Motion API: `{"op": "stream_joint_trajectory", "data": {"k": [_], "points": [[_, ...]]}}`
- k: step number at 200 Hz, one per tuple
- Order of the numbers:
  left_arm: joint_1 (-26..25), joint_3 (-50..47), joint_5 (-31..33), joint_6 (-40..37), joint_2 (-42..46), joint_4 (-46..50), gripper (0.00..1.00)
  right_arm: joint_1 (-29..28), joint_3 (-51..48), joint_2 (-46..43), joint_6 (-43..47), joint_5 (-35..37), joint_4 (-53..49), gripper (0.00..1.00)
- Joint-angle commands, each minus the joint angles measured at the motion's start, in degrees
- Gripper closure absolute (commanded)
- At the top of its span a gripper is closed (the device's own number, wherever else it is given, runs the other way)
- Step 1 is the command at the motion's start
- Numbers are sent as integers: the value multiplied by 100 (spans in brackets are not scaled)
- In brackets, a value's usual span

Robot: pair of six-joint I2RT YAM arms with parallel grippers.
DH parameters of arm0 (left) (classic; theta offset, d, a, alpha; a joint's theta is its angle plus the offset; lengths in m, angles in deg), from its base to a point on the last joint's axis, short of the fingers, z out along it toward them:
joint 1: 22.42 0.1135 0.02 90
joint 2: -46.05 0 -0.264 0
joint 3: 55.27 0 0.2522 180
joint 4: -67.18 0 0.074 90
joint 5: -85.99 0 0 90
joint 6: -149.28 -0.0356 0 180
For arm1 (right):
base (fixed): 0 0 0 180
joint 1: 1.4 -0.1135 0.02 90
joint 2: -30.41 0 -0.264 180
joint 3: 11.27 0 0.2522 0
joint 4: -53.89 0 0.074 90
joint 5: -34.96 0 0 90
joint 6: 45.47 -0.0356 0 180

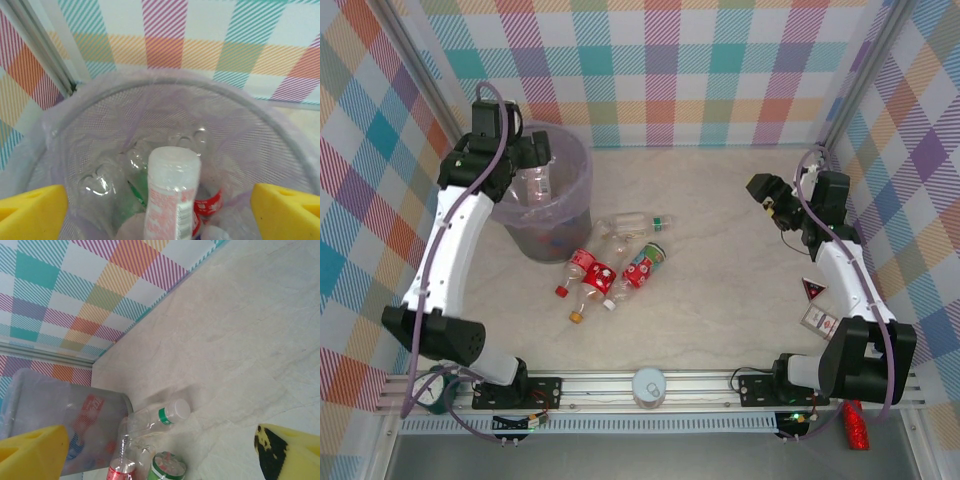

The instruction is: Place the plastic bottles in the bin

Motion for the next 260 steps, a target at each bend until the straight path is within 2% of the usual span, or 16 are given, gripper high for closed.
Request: {"op": "stream_joint_trajectory", "data": {"k": [1,22,55,68,92,114,156,190,260], "points": [[-740,340,898,-237,447,426,6,5,193,92,30,-198,30,3],[-1895,599,1695,-265,372,689,7,-65,242,132,40,-239,23,0],[-3207,785,1772,22,-183,1189,6,-270,473,273,232,-238,-275,1],[-3521,660,1598,281,-410,1286,6,-315,490,257,244,-171,-333,1],[-3856,-310,577,1007,-560,638,6,-345,476,178,232,-39,-371,1],[-4005,-1180,1,1466,-811,117,7,-377,457,146,201,-2,-357,1],[-4060,-2056,-144,1765,-1171,-566,6,-412,474,111,214,0,-384,1],[-3874,-2117,-476,1878,-1775,-711,2,-425,482,37,270,-11,-456,1],[-3542,-2035,-1102,1915,-2563,-1056,2,-454,509,-99,364,-63,-514,1]]}}
